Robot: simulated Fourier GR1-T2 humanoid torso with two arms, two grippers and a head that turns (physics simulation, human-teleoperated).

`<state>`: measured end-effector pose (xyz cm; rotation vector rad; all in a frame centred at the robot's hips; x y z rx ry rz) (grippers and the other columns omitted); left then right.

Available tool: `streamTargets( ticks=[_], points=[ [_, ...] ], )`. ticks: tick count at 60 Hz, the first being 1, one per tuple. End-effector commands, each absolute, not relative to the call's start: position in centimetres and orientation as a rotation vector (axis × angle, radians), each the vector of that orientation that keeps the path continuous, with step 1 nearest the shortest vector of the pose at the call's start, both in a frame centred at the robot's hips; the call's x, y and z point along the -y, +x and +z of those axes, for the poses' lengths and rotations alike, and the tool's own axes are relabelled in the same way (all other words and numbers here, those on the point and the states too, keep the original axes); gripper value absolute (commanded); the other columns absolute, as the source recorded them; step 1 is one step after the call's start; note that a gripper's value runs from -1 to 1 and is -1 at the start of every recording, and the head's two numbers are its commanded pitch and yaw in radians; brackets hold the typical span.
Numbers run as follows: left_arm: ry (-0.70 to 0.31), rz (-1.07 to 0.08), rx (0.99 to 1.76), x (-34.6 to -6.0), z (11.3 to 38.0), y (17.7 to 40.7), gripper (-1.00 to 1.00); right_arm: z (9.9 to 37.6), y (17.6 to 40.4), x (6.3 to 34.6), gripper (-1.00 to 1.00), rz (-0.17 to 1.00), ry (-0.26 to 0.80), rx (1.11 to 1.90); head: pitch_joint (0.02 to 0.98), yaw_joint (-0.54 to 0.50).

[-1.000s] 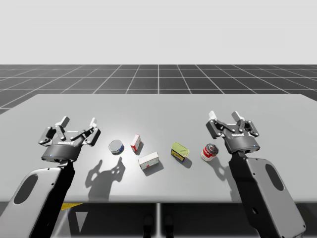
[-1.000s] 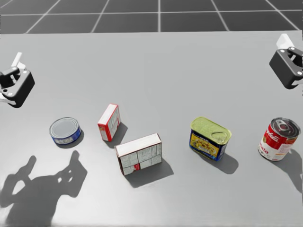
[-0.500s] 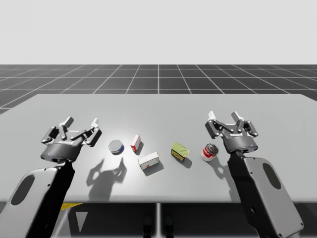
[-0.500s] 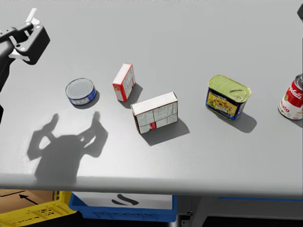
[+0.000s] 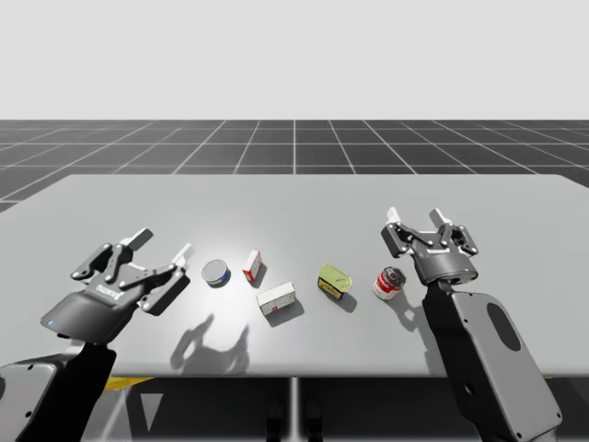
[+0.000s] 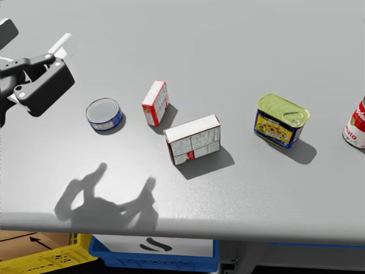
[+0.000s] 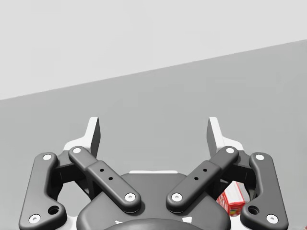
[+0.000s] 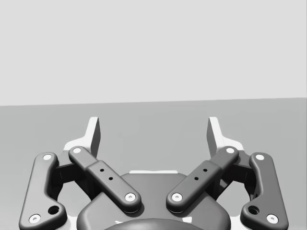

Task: Grasp the pudding box and hold it up.

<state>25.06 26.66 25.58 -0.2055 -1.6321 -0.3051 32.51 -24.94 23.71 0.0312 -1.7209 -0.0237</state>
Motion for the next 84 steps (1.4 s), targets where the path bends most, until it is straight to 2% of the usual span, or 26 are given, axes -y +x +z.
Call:
streamTargets(
  ticks=[1, 6, 13, 17, 23, 32, 44, 62, 84],
  points=[
    [-0.345, -0.458, 1.573, -26.1, 24.8, 22.8, -1.00, 23.7, 32.6, 25.0, -1.00, -0.029, 0.035, 1.719, 0.914, 0.12],
    [-0.405, -0.535, 1.540, -26.2, 24.0, 22.4, -1.00, 23.6, 32.6, 25.0, -1.00, -0.028, 0.031, 1.718, 0.913, 0.12],
    [-0.469, -0.588, 1.481, -26.1, 22.6, 22.0, -1.00, 23.7, 32.6, 25.1, -1.00, -0.030, 0.027, 1.716, 0.914, 0.11],
    [-0.460, -0.601, 1.472, -26.0, 22.0, 21.9, -1.00, 23.7, 32.6, 25.2, -1.00, -0.033, 0.027, 1.716, 0.913, 0.12],
    [-0.496, -0.606, 1.428, -25.7, 20.7, 21.9, -1.00, 23.7, 32.6, 25.2, -1.00, -0.037, 0.027, 1.715, 0.915, 0.12],
    [-0.551, -0.618, 1.316, -24.6, 17.9, 22.3, -1.00, 23.7, 32.6, 25.3, -1.00, -0.042, 0.022, 1.717, 0.914, 0.12],
    [-0.567, -0.642, 1.228, -22.9, 15.2, 23.2, -1.00, 23.7, 32.6, 25.3, -1.00, -0.049, 0.017, 1.719, 0.913, 0.12],
    [-0.570, -0.723, 1.137, -20.0, 14.1, 23.9, -1.00, 23.7, 32.7, 25.4, -1.00, -0.048, 0.016, 1.719, 0.908, 0.10],
    [-0.577, -0.734, 1.098, -17.8, 13.9, 26.3, -1.00, 23.8, 32.8, 25.5, -1.00, -0.050, 0.017, 1.719, 0.910, 0.09]
  ],
)
